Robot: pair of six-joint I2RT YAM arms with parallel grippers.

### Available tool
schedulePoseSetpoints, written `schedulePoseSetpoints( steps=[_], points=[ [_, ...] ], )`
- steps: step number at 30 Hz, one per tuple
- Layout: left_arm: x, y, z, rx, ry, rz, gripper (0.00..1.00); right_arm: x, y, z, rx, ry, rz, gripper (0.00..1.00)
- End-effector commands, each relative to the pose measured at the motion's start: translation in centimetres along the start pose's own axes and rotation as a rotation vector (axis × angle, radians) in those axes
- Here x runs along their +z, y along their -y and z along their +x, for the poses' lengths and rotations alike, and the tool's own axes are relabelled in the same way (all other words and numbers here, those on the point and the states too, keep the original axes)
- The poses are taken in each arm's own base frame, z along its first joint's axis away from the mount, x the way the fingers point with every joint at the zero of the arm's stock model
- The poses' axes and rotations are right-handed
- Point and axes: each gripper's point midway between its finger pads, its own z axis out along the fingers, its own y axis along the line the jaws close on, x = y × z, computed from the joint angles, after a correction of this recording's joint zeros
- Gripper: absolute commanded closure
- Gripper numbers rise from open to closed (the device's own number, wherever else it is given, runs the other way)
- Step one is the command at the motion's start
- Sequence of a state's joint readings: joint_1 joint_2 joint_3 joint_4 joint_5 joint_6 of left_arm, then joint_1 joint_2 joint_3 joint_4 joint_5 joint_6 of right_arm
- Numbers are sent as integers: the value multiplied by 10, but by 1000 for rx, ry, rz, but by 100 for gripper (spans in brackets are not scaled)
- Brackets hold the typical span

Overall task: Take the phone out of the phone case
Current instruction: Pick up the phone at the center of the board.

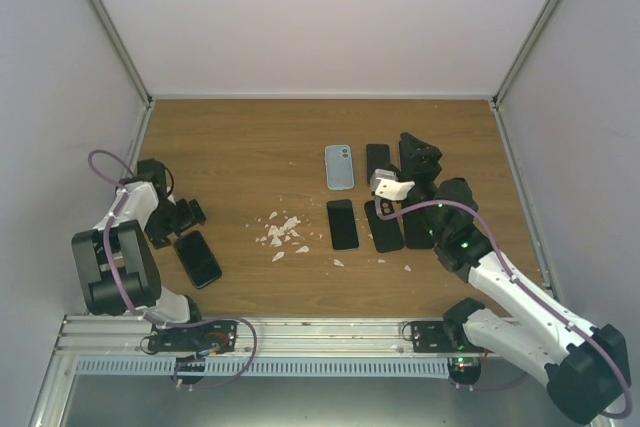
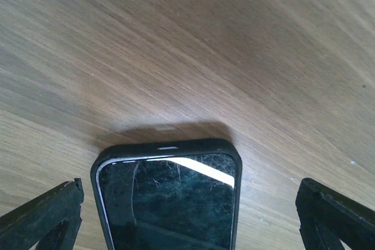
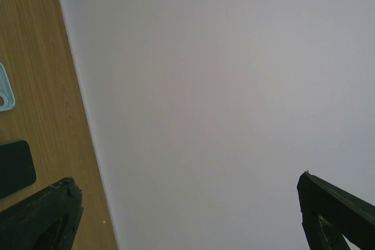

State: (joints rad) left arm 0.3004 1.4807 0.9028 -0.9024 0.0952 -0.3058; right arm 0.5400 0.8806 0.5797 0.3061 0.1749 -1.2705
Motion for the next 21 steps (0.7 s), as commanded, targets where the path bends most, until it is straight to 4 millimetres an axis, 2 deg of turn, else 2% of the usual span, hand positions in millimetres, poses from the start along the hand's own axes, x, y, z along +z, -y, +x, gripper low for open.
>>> schedulePoseSetpoints(
  steps=[1,8,15,19,21],
  points=[
    [7,-8,-1,-23,-25,-38,1,3,10,-1,3,6,21,0],
    [18,-6,3,-26,-72,-28,1,6,11,-3,-1,8,20,0],
    [26,24,13,73,-101,39,1,9,12,-3,-7,5,19,0],
    [30,26,14,76,-109,42,1,9,13,-3,-6,5,20,0],
    [31,29,14,83,-114,49,6,9,12,-3,-6,4,19,0]
  ],
)
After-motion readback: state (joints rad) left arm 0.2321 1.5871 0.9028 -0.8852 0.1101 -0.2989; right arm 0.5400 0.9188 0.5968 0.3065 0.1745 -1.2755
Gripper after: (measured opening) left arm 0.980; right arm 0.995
